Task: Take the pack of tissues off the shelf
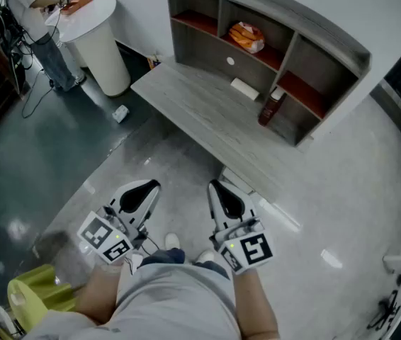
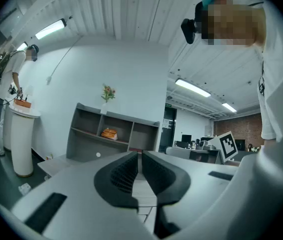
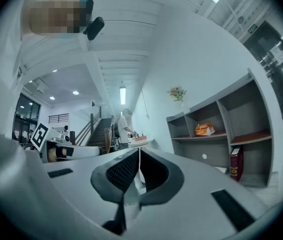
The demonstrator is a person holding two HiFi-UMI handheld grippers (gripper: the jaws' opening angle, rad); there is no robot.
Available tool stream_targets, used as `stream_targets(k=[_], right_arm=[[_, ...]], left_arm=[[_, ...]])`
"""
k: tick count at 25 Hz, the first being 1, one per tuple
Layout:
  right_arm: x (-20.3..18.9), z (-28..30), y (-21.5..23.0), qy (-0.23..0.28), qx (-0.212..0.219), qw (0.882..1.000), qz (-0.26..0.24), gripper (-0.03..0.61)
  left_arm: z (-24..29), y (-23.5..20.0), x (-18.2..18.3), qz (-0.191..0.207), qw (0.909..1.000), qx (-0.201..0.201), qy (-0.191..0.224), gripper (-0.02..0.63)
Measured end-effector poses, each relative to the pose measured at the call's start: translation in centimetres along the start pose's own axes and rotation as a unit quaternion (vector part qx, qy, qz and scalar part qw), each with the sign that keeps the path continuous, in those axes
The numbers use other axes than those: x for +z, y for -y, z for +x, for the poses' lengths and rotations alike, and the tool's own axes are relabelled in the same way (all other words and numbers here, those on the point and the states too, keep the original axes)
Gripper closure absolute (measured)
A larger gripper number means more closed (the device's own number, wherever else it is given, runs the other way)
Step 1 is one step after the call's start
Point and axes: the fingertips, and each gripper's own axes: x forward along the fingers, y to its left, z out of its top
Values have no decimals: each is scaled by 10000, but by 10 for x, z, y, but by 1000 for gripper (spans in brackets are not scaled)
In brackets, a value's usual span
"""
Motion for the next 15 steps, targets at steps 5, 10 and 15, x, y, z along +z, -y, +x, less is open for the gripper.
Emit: stream_targets(k=[5,10,15], right_arm=[[2,31,-16,-47,19,10000,-47,557],[-6,63,-32,-157,16,9998,-100,557],[-15,96,-37,-158,-147,9997,76,555]], left_arm=[[-13,-29,6,-68,10000,-18,14,594],[-26,-61,9,-125,9999,-67,49,594],[-39,-99,12,-159,9998,-81,58,594]])
